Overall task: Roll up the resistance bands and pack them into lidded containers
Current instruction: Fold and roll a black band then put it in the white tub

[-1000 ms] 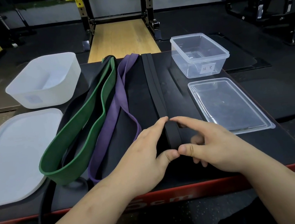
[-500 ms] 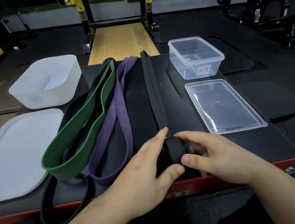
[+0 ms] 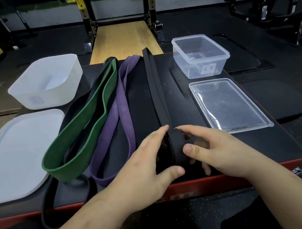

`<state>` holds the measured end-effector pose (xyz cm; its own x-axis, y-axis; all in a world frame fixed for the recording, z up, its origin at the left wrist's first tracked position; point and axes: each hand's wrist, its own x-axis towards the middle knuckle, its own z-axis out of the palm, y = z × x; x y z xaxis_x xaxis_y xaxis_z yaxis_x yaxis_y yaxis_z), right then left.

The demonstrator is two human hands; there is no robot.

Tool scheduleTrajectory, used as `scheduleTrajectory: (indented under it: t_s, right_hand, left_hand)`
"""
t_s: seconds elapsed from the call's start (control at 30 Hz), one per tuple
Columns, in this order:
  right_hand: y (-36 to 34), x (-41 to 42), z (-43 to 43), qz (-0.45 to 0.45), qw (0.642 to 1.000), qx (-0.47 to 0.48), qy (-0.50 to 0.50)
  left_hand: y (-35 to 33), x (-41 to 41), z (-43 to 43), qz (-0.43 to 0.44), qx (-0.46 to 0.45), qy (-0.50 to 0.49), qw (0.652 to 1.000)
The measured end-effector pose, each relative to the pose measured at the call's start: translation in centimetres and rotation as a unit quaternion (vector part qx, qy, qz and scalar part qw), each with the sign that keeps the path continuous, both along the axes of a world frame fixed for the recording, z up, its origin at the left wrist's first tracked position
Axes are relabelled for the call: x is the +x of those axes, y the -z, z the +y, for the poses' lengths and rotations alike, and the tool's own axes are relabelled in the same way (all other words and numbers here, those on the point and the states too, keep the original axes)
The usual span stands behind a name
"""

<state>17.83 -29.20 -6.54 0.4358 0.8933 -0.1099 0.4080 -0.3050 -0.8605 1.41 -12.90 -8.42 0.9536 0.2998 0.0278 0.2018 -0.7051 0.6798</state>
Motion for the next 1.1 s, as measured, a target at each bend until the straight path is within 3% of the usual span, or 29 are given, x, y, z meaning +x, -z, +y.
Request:
scheduleTrajectory:
  t_s: [0.8, 1.1]
  right_hand:
    - [0.1, 1.0, 1.7, 0.01, 1.0, -0.021, 0.019]
    - [-0.2, 0.6, 0.4, 0.031, 0.999, -0.021, -0.017]
  left_hand:
    - [-0.6, 2.1, 1.3, 0.01, -0.042, -0.021, 0.999]
    - [-1.4, 1.0, 0.5, -0.012, -0.04, -0.006, 0.999]
